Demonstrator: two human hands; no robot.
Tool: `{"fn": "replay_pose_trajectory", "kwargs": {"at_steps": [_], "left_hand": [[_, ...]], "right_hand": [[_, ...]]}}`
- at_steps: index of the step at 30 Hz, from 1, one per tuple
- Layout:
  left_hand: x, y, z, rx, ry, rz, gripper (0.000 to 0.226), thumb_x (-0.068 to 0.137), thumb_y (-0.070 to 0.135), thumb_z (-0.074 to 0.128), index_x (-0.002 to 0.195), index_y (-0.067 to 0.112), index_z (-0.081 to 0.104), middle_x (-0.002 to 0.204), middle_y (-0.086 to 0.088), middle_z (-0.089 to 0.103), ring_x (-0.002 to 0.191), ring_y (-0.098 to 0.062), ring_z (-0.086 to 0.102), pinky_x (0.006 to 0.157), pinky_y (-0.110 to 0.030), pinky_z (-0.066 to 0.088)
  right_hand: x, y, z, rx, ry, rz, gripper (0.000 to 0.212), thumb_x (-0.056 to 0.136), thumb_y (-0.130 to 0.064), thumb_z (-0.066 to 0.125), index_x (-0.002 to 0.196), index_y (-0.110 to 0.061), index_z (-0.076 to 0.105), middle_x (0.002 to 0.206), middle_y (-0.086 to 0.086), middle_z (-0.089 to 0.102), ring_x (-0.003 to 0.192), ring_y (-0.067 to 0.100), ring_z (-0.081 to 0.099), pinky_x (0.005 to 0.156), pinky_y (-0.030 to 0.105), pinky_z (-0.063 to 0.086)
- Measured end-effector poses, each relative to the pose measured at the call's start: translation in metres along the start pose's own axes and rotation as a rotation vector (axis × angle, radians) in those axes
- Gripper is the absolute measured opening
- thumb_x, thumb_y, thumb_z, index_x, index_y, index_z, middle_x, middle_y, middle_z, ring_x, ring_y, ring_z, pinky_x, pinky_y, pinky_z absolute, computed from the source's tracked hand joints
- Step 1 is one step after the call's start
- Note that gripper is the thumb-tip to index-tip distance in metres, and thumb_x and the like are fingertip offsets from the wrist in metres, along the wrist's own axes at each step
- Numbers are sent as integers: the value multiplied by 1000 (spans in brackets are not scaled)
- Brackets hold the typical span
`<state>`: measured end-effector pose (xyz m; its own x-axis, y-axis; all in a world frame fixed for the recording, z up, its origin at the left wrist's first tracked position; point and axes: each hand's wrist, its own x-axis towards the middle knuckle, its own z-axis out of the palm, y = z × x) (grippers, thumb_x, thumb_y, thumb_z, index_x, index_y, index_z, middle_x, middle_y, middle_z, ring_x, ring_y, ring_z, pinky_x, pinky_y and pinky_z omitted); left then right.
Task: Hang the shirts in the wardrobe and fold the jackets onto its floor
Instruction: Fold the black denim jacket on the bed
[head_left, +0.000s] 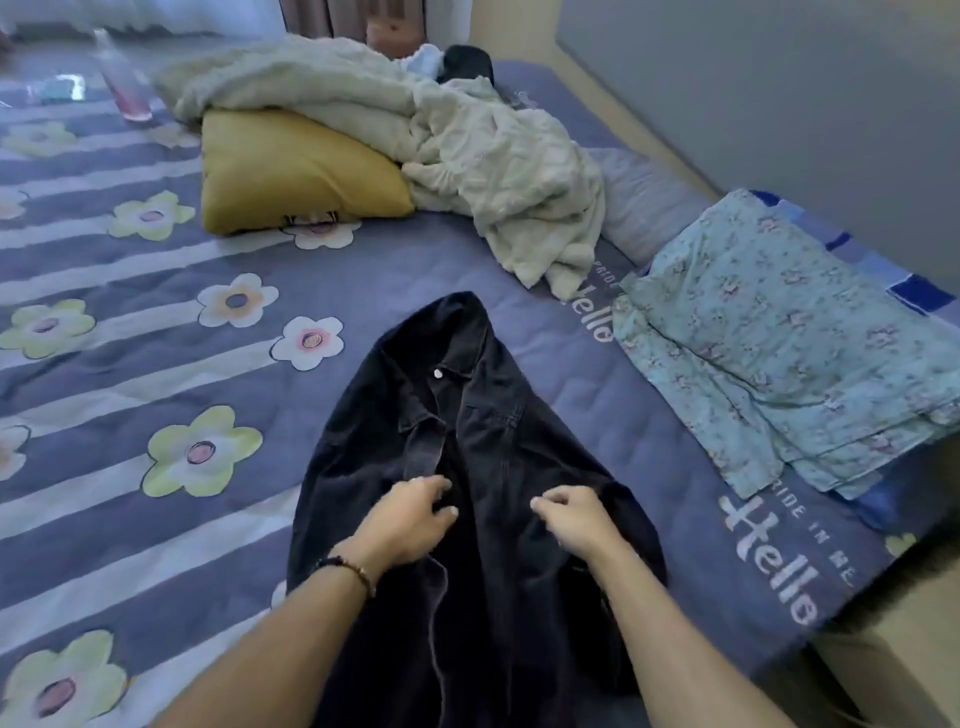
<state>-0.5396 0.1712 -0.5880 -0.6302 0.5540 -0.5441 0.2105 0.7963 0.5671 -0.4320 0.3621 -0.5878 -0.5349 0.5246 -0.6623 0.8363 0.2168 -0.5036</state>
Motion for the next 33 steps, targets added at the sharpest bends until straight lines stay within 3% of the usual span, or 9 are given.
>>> {"fn": "replay_pose_trajectory", "kwargs": {"at_steps": [4,7,14,18,22,24,26,30,33], "left_hand": [[43,-25,61,-146,-83,-76,48,99,25,51,146,18,44,142,-5,55,126,-18,54,101,-21,42],[69,-35,84,-179,-68,-89,49,99,22,49,148,17,41,140,-6,55,126,-19,53,100,-20,42],[110,5,110,-576,-54,-265,48,94,33,63,133,12,44,93,-2,65,77,-23,71,61,-32,57],[125,47,100,-654,-37,-285,19,94,4,58,110,-1,49,68,-8,62,51,-16,66,46,-24,51],[149,143,82,-933,-153,-161,10,94,-7,54,89,2,53,51,-1,58,45,-9,60,48,-21,52],[168,198,74,-1113,-175,-139,23,94,-11,49,82,8,47,60,-6,62,53,-12,65,55,-23,58],[187,243,67,-1196,-228,-122,24,93,-14,46,86,9,49,80,-13,67,74,-19,70,70,-26,59],[217,266,70,-780,-106,11,13,92,5,60,103,13,59,88,-5,70,80,-18,67,74,-28,56],[234,227,76,-209,156,92,21,91,14,54,106,22,65,93,5,70,86,-18,65,75,-30,51]], "right_hand": [[46,28,43,29,-42,47,43,89,-33,65,117,-1,62,105,9,67,100,22,63,94,39,48],[66,33,70,-141,59,78,81,79,-49,73,141,-8,39,138,12,48,126,30,50,99,36,42],[90,51,62,-404,5,-132,17,93,-30,50,92,-19,62,100,6,69,95,30,63,72,34,46],[103,51,13,29,38,-75,22,86,-21,55,65,-17,61,69,0,69,74,21,63,69,33,49],[96,59,-56,534,-45,-45,23,90,-14,53,77,-10,71,75,0,69,74,14,61,67,27,45],[90,65,-85,919,-112,25,26,95,-23,49,92,-12,72,88,5,73,83,17,65,74,29,46],[100,75,-107,790,-31,-44,16,94,-27,60,93,-16,71,89,2,75,84,14,68,73,27,49],[158,81,-142,263,215,-88,25,89,-18,66,67,-17,54,65,-2,60,71,21,59,60,32,39],[209,77,-181,271,619,233,15,99,-22,50,101,-9,57,102,11,64,103,34,57,77,37,40]]}}
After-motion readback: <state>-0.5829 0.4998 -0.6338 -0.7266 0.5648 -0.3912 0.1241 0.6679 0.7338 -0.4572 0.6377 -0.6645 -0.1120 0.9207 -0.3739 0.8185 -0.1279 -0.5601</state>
